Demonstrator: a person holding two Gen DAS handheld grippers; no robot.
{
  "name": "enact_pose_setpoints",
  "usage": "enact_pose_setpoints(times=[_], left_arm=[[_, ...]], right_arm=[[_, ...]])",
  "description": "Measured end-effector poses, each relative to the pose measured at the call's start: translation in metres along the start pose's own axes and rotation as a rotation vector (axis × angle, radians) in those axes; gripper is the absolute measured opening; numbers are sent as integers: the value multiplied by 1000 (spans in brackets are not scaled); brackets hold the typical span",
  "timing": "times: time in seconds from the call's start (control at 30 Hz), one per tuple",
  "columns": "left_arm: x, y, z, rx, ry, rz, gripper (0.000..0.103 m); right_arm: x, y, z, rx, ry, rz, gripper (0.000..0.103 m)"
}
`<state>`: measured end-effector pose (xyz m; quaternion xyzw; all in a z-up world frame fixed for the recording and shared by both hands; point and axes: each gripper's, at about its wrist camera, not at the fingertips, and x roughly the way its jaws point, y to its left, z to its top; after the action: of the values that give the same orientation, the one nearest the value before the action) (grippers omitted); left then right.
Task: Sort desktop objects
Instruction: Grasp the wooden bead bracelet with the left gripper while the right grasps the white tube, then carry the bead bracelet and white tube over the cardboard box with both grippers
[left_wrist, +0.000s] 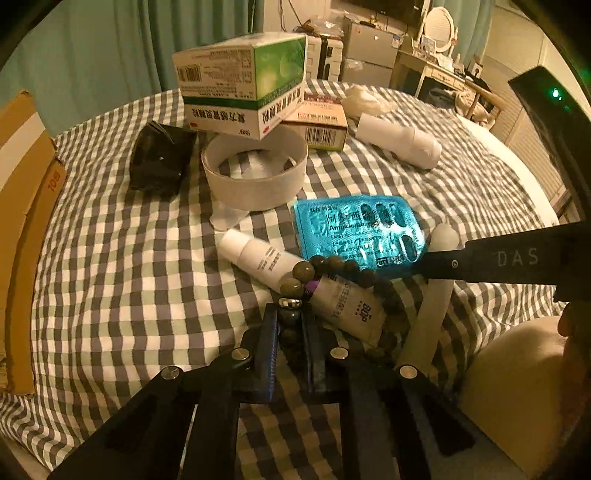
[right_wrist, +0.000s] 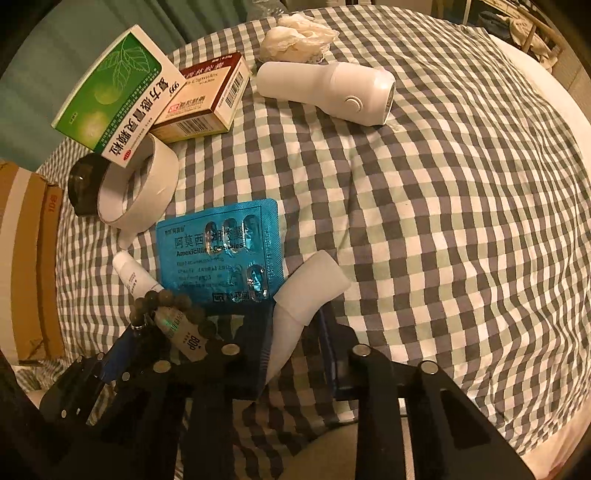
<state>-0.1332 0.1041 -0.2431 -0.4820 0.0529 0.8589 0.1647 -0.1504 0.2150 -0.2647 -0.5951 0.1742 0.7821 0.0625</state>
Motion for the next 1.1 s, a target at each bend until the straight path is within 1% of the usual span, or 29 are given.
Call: enact_pose_setpoints(times=[0.1, 0.2, 0.3, 0.37, 0.4, 0.47, 0.57, 0.67, 0.77, 1.1], left_arm=[[-8, 2, 1, 4, -18, 5, 11], [-17, 7, 0, -6, -35, 6, 11], [-28, 12, 3, -15, -56, 22, 11], [-34, 13, 4, -12, -62, 33, 11], [-38, 13, 6, -10, -68, 37, 11], [-47, 12, 10, 2, -95, 38, 11], [-55, 10, 16, 12, -120, 46, 11], [-67, 12, 18, 7, -139, 46, 11], [-77, 17, 20, -3, -147, 58, 11], [-120, 24, 29, -11, -214, 72, 11]], right_arm=[[-4, 0, -3, -2, -18, 14, 18], [-13, 4, -8, -19, -56, 37, 16], [-30, 13, -15, -61, -113, 40, 15], [-39, 17, -21, -73, -125, 51, 15], [-43, 20, -18, -77, -132, 64, 15], [-54, 24, -21, -93, -149, 81, 15], [-67, 33, -9, -115, -178, 75, 15], [-78, 45, -3, -127, -201, 87, 15], [-87, 55, -5, -148, -224, 82, 15], [-125, 81, -19, -229, -302, 68, 15]])
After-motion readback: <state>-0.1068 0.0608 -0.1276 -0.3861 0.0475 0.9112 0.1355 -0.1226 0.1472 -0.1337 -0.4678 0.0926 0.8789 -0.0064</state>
